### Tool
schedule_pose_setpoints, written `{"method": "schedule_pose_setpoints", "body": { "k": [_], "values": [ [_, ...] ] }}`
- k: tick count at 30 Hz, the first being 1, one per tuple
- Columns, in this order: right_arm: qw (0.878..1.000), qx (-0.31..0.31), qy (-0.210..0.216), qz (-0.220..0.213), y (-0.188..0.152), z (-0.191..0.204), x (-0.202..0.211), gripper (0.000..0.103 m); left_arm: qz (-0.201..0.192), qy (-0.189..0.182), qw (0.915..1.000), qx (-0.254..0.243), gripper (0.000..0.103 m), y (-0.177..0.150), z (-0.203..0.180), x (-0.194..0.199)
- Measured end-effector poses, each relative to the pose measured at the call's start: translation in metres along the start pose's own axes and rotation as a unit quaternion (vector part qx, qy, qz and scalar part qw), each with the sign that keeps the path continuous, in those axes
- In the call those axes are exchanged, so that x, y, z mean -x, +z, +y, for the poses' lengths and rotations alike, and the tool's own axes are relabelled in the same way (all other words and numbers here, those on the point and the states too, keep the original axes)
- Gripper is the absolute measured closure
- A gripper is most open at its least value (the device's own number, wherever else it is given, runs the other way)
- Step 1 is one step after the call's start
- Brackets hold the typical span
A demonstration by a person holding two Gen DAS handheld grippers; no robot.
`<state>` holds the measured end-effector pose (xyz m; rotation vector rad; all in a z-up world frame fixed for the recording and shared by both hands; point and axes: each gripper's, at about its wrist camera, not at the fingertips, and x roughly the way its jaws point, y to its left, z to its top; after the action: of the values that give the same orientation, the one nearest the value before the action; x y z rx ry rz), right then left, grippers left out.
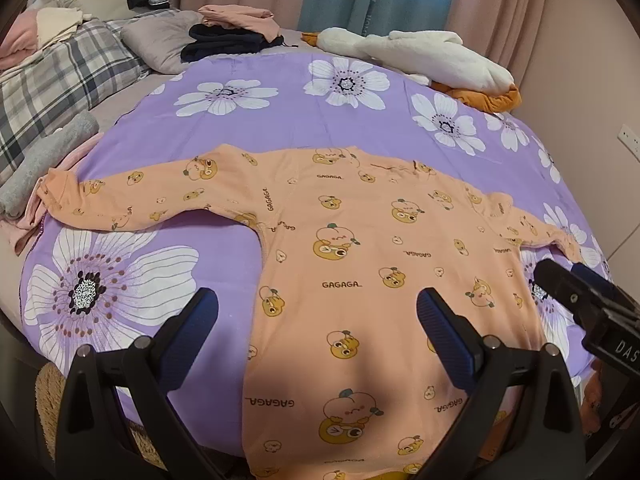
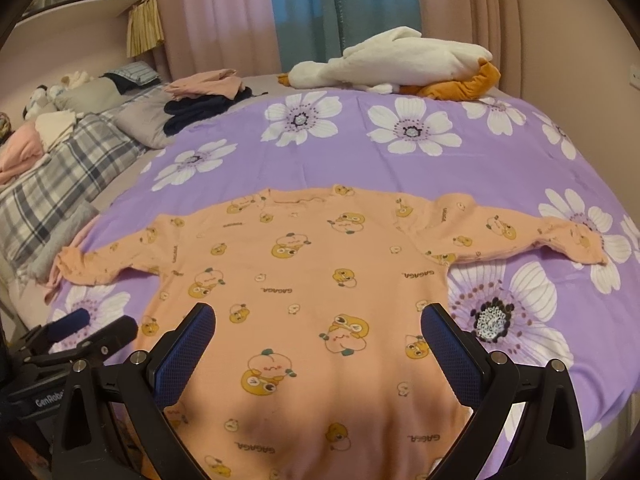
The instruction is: Fold small clothes
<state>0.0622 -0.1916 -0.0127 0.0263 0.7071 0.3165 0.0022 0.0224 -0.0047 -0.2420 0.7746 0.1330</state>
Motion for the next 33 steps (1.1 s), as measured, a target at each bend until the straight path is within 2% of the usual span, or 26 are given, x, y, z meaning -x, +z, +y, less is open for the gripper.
{"method": "schedule_pose_setpoints", "body": {
  "k": [6, 12, 18, 24, 26, 33],
  "values": [
    [1.0, -0.004, 0.004, 0.001, -0.0005, -0.0017, 0.0, 0.001, 0.015, 0.006, 0.9999, 0.002, 0.004, 0.0013, 0.0029, -0.0027],
    [1.0, -0.005, 0.004, 0.001, -0.0008, -0.0017, 0.0, 0.001, 0.01, -0.005, 0.9999, 0.006, 0.004, 0.0006, 0.0018, -0.0044],
    [1.0, -0.005, 0.003, 0.0, -0.0012, -0.0019, 0.0002, 0.001, 0.026, -0.034, 0.9989, 0.018, 0.004, 0.0008, -0.0003, -0.005],
    [1.0, -0.014, 0.009, -0.001, -0.0019, -0.0046, 0.0006, 0.001, 0.023, -0.036, 0.9989, 0.02, 0.004, 0.0006, -0.0008, -0.0039],
    [1.0, -0.019, 0.013, -0.001, -0.0021, -0.0059, 0.001, 0.001, 0.019, -0.023, 0.9995, 0.01, 0.004, -0.0004, -0.0015, -0.0037],
    [1.0, -0.019, 0.012, -0.002, -0.002, -0.0083, 0.0022, 0.001, 0.03, -0.02, 0.9993, 0.007, 0.004, -0.0011, -0.0004, -0.0033]
  ]
}}
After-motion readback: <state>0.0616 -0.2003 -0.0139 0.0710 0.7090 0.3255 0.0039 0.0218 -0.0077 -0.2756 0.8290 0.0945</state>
